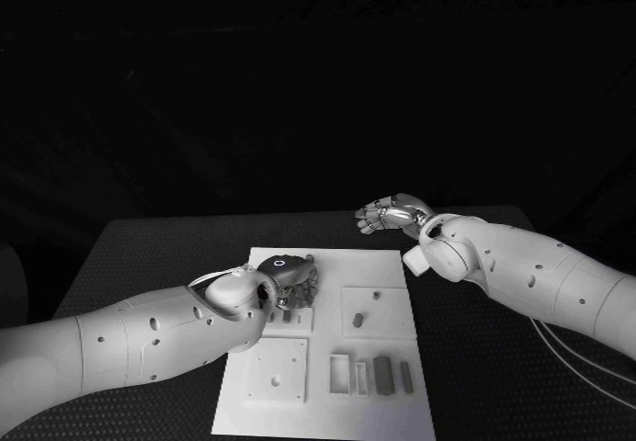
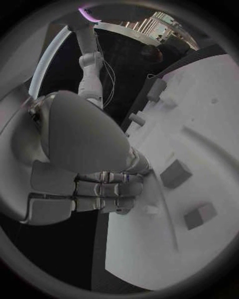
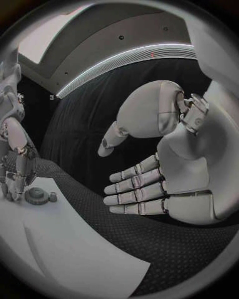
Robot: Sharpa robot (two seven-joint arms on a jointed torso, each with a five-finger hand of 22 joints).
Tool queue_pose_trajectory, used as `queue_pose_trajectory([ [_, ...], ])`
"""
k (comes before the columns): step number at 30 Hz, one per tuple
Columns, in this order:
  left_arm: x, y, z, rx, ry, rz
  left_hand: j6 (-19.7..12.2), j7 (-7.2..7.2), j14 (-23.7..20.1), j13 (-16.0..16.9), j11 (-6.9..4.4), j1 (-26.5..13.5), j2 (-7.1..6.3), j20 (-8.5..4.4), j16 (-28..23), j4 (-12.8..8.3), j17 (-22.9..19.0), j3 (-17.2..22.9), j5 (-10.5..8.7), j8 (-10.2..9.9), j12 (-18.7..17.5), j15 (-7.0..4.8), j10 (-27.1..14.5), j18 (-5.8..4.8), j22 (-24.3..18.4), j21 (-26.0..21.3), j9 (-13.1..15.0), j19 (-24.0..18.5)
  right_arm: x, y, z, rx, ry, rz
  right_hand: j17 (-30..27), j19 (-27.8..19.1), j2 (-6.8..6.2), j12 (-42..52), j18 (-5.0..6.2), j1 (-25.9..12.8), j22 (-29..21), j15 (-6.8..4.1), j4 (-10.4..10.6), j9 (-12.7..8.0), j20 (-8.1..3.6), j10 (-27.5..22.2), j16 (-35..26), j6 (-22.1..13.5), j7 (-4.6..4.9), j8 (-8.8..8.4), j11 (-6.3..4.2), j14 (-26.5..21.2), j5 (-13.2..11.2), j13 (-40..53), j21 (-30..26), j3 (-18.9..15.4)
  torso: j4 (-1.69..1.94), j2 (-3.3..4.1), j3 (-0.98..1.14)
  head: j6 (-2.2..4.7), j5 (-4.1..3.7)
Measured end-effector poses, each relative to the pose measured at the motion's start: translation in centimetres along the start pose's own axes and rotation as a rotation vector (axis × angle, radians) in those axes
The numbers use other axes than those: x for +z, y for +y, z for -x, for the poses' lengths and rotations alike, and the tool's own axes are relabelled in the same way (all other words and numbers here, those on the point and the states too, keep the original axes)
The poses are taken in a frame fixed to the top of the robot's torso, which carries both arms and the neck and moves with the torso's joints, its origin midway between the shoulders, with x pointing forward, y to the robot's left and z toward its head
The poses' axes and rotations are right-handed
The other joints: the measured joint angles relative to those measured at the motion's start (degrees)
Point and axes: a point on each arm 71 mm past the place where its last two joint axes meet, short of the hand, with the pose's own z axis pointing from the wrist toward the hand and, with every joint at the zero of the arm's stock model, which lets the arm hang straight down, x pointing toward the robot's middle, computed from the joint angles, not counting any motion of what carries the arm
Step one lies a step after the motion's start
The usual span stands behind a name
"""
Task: Assemble the parts on the task board
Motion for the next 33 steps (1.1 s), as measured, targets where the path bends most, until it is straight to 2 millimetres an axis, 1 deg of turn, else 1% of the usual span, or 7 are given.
queue_pose_trajectory([
  [18, 0.4, -0.17, 0.05, 0.006, 0.016, -0.006, 0.0, 0.01, 0.0, -0.1, -0.21, -0.3, 0.27, 0.0, 0.2, 0.0, -0.1, 0.0, -0.38, 0.0, 0.0, 0.0, 0.4, 0.0, 0.1, 0.0, -0.1, 0.0, 0.02, 0.02, -0.04, 0.0, 0.001, 0.0, 0.0, 0.0, 0.0, 0.0, 0.0, 0.0, 0.0, 0.0, 0.0, 0.0, 0.0, 0.0, 0.0, 0.0, 0.0, 0.0, 0.0, 0.0, 0.0, 0.0, 0.0, 0.0, -0.04, -0.01, 0.03, -0.12, -0.09],
  [20, 0.4, -0.18, 0.03, 0.005, 0.016, -0.006, 0.8, 0.05, 0.1, -0.1, -0.34, 0.1, 1.03, 0.0, 0.7, 0.0, -0.1, 0.0, -0.39, 0.0, 0.0, -0.07, 0.5, 0.0, 0.2, 0.0, -0.1, 0.0, 0.03, 0.03, -0.06, 0.0, 0.001, 0.001, 0.0, 0.0, 0.0, 0.0, 0.0, 0.0, 0.0, 0.0, 0.0, 0.0, 0.0, 0.0, 0.0, 0.0, 0.0, 0.0, 0.0, 0.0, 0.0, 0.0, 0.0, 0.0, -0.03, -0.01, 0.02, -0.12, -0.13],
  [22, 0.4, -0.17, 0.04, 0.006, 0.016, -0.007, 1.5, -0.02, 0.5, -0.2, -0.6, 0.6, 1.51, -0.1, 1.6, -0.1, 0.1, 0.3, -0.39, 0.3, -0.2, -0.53, 1.3, 0.0, 0.4, 0.1, -0.1, 0.3, 0.03, 0.04, -0.08, 0.0, 0.001, 0.001, 0.0, 0.0, 0.0, 0.0, 0.0, 0.0, 0.0, 0.0, 0.0, 0.0, 0.0, 0.0, 0.0, 0.0, 0.0, 0.0, 0.0, 0.0, 0.0, 0.0, 0.0, 0.0, -0.03, -0.01, 0.01, -0.13, -0.16],
  [24, 0.4, -0.17, 0.01, 0.006, 0.016, -0.008, 2.0, -0.06, 0.8, -0.2, -0.83, 0.8, 1.75, -0.2, 2.5, -0.1, 0.4, 0.5, -0.39, 0.6, 0.3, -0.82, 2.1, 0.0, 0.7, 0.5, -0.1, 0.6, 0.03, 0.04, -0.08, 0.0, 0.001, 0.001, 0.0, 0.0, 0.0, 0.0, 0.0, 0.0, 0.0, 0.0, 0.0, 0.0, 0.0, 0.0, 0.0, 0.0, 0.0, 0.0, 0.0, 0.0, 0.0, 0.0, 0.0, 0.0, -0.04, 0.0, 0.01, -0.15, -0.17],
  [29, 0.37, -0.11, -0.02, 0.004, 0.012, -0.008, 3.6, 0.09, 0.8, 0.1, -1.17, 1.4, 2.51, -0.08, 3.5, -0.2, 0.5, 1.3, -0.42, 1.3, 0.8, -0.82, 4.1, 0.0, 1.1, 0.5, -0.2, 0.7, 0.04, 0.03, -0.07, 0.0, 0.001, 0.001, 0.0, 0.0, 0.0, 0.0, 0.0, 0.0, 0.0, 0.0, 0.0, 0.0, 0.0, 0.0, 0.0, 0.0, 0.0, 0.0, 0.0, 0.0, 0.0, 0.0, 0.0, 0.0, -0.03, 0.01, -0.03, -0.23, -0.22],
  [31, 0.34, -0.07, -0.06, 0.003, 0.009, -0.008, 4.1, 0.06, 1.2, 0.3, -1.24, 1.4, 2.75, -0.2, 3.9, 0.0, 0.6, 1.5, -0.62, 1.6, 1.1, -1.0, 4.9, 0.0, 1.2, 0.8, -0.1, 1.2, 0.03, 0.03, -0.06, 0.0, 0.001, 0.001, 0.0, 0.0, 0.0, 0.0, 0.0, 0.0, 0.1, 0.0, 0.0, 0.0, 0.0, 0.0, 0.0, 0.0, 0.0, 0.0, 0.0, 0.0, 0.0, 0.0, 0.0, 0.0, -0.03, 0.01, -0.03, -0.25, -0.22],
  [33, 0.3, -0.02, -0.1, 0.002, 0.007, -0.007, 4.3, -0.01, 1.5, 0.4, -1.46, 1.6, 3.21, -0.3, 4.2, 0.1, 0.5, 2.0, -3.31, 1.8, 1.1, -1.22, 5.5, 0.0, 1.3, 1.0, 0.1, 1.8, 0.02, 0.02, -0.05, 0.0, 0.001, 0.001, 0.0, 0.0, 0.0, 0.0, 0.0, 0.0, 0.1, 0.0, 0.0, 0.0, 0.0, 0.0, 0.0, 0.0, 0.0, 0.0, 0.0, 0.0, 0.0, 0.0, 0.0, 0.0, -0.02, 0.01, -0.02, -0.25, -0.23],
])
